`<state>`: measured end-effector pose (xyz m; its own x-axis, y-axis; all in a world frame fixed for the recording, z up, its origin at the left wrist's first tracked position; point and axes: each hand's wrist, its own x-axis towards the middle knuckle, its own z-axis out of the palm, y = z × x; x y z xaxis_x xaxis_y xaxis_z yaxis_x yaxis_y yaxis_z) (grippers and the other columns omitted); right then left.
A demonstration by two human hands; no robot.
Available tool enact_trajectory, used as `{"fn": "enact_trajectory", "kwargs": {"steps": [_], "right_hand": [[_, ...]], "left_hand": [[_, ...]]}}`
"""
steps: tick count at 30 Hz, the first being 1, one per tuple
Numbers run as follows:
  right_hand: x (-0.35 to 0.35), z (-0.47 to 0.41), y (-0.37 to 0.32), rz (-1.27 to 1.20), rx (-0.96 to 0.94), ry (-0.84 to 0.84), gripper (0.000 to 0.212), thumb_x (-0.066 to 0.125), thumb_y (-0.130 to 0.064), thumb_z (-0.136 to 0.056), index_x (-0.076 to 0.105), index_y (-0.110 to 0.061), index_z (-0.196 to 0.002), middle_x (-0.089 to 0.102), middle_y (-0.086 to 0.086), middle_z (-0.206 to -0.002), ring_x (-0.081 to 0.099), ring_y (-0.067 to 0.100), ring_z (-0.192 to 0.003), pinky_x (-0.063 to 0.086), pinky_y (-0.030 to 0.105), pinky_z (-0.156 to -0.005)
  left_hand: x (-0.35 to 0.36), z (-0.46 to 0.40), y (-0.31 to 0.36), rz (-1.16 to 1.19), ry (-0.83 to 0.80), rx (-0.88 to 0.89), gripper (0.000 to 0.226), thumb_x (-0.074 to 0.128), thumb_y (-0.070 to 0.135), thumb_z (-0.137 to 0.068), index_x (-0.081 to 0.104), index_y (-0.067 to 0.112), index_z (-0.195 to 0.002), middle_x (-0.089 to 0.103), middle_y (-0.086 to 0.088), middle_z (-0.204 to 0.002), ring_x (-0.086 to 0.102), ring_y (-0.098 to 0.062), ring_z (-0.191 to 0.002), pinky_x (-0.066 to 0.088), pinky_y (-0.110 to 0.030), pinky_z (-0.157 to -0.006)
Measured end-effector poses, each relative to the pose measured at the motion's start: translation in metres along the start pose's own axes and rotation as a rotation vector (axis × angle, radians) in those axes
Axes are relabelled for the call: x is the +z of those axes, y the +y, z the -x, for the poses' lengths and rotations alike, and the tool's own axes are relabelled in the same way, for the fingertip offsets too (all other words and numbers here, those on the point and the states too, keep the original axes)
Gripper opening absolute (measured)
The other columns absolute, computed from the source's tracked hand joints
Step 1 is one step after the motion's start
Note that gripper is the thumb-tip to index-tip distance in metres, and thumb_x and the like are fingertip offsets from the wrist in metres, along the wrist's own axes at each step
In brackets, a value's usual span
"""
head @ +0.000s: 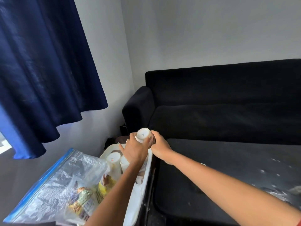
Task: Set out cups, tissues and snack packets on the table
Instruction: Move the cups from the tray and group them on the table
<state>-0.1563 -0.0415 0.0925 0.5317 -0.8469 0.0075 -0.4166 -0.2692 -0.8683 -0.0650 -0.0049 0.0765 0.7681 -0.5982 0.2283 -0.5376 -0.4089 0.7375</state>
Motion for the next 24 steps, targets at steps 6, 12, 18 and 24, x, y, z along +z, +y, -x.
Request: {"fn": "enact_trajectory", "kwargs": {"steps": [6,12,18,24], "right_hand": [[-0.031,0.028,0.005,0.017,-0.048,0.078,0.051,0.049,-0.007,-0.085,0.043,-0.024,-0.133,0.047,0.0,-0.133,0.048,0.021,-0.121,0.041,0.042,-0.103],[-0.04,0.052,0.025,-0.041,-0.021,0.342,0.032,0.052,-0.022,-0.089,0.052,-0.026,-0.121,0.05,-0.005,-0.13,0.045,0.017,-0.119,0.032,0.041,-0.106],[-0.046,0.066,0.046,-0.456,0.151,0.22,0.061,0.061,-0.044,-0.086,0.036,-0.021,-0.137,0.038,-0.001,-0.14,0.039,0.015,-0.126,0.031,0.03,-0.102],[-0.053,0.066,0.049,-0.664,0.199,0.189,0.058,0.065,-0.046,-0.082,0.046,-0.017,-0.128,0.058,-0.006,-0.111,0.053,0.008,-0.099,0.036,0.022,-0.077]], "left_hand": [[-0.001,0.032,0.024,0.459,-0.154,-0.302,0.054,0.061,0.053,-0.082,0.053,0.015,-0.119,0.061,0.001,-0.095,0.058,-0.025,-0.106,0.034,-0.044,-0.107],[-0.001,0.062,0.038,0.921,-0.356,-0.642,0.041,0.066,0.043,-0.084,0.057,0.011,-0.107,0.061,0.0,-0.082,0.061,-0.013,-0.068,0.048,-0.025,-0.073],[0.003,0.083,0.047,1.077,-0.526,-0.798,0.044,0.058,0.053,-0.085,0.055,0.015,-0.107,0.067,0.0,-0.087,0.063,-0.011,-0.077,0.028,-0.037,-0.11],[0.006,0.094,0.053,1.101,-0.655,-0.789,0.046,0.059,0.058,-0.081,0.06,0.016,-0.097,0.07,-0.002,-0.095,0.066,-0.014,-0.092,0.035,-0.037,-0.1]]}}
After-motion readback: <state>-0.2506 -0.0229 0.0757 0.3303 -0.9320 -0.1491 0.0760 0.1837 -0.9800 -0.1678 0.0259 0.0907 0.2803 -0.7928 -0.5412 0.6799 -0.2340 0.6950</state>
